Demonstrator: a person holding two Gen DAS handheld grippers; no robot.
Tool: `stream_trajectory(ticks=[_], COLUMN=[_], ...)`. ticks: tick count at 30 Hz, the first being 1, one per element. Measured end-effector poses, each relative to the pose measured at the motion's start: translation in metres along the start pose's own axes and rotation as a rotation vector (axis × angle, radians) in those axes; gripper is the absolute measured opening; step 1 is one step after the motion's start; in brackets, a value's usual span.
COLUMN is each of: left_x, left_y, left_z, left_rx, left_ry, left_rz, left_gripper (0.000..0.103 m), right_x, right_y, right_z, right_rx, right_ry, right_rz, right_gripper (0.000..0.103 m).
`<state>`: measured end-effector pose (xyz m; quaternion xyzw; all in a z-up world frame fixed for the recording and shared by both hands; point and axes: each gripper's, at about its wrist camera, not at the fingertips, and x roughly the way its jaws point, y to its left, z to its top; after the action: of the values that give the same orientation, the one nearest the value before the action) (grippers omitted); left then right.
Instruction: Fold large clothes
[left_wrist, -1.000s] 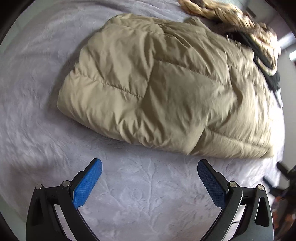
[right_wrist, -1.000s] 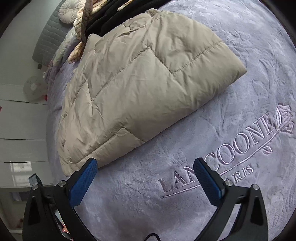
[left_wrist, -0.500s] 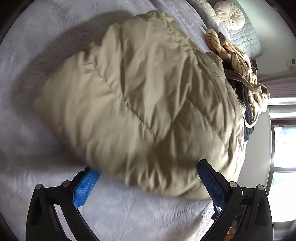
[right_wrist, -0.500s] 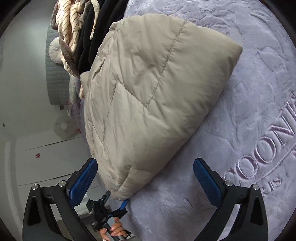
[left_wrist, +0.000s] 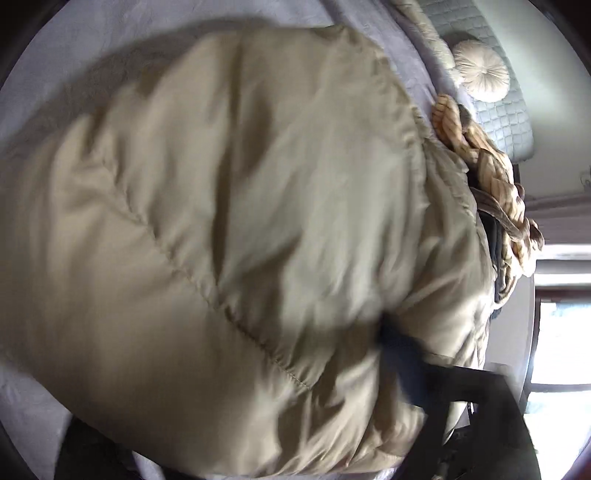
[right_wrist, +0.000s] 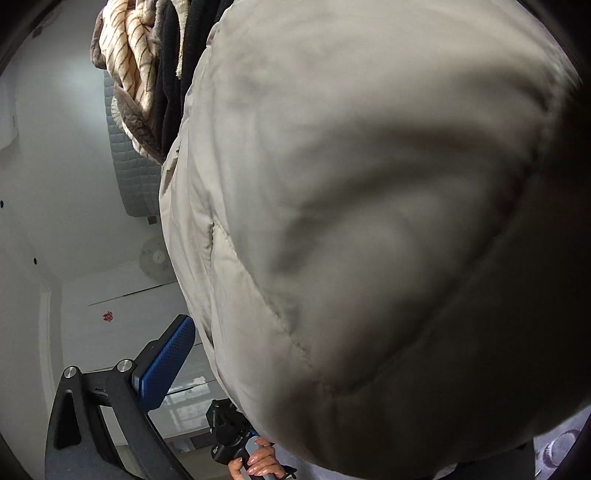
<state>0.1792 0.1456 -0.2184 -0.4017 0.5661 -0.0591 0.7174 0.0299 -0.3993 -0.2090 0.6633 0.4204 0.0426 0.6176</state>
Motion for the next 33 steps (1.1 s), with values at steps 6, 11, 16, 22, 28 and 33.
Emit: stream_trajectory(ticks=[6, 11, 16, 22, 28, 33], left_x=[-0.035, -0.073, -0.107, -0.118, -0.09, -0.087], left_y=[-0.023, -0.028, -0.009, 0.034, 0.076, 0.07], left_z=[-0.004, -0.022, -0.057, -0.107, -0.12, -0.116], left_rx=[0.122, 0.188, 0.236, 0.237, 0.2, 0.188], left_ry=[-0.016, 0.003, 0.076, 0.204, 0.252, 0.264], left_rz=[-0.09, -0.133, -0.112, -0.049, 0.048, 0.093], left_gripper=[0.018, 0.018, 0.018, 0.018, 0.051, 0.054], right_x=[-0.014, -0.039, -0.072, -0.102, -0.088, -0.096], right_y=[0.008, 0.018, 0.0, -0.044, -0.084, -0.068], right_z=[-0.012, -0.037, -0.077, -0.122, -0.121, -0.127], right_rx=[0.001, -0.049, -0.038, 0.011, 0.092, 0.062], right_ry=[0.012, 0.053, 0.106, 0.152, 0.127, 0.127], right_rz=[0.045, 0.065, 0.034, -0.023, -0.075, -0.158], right_gripper=[0.026, 0.025, 0.025, 0.026, 0.036, 0.047])
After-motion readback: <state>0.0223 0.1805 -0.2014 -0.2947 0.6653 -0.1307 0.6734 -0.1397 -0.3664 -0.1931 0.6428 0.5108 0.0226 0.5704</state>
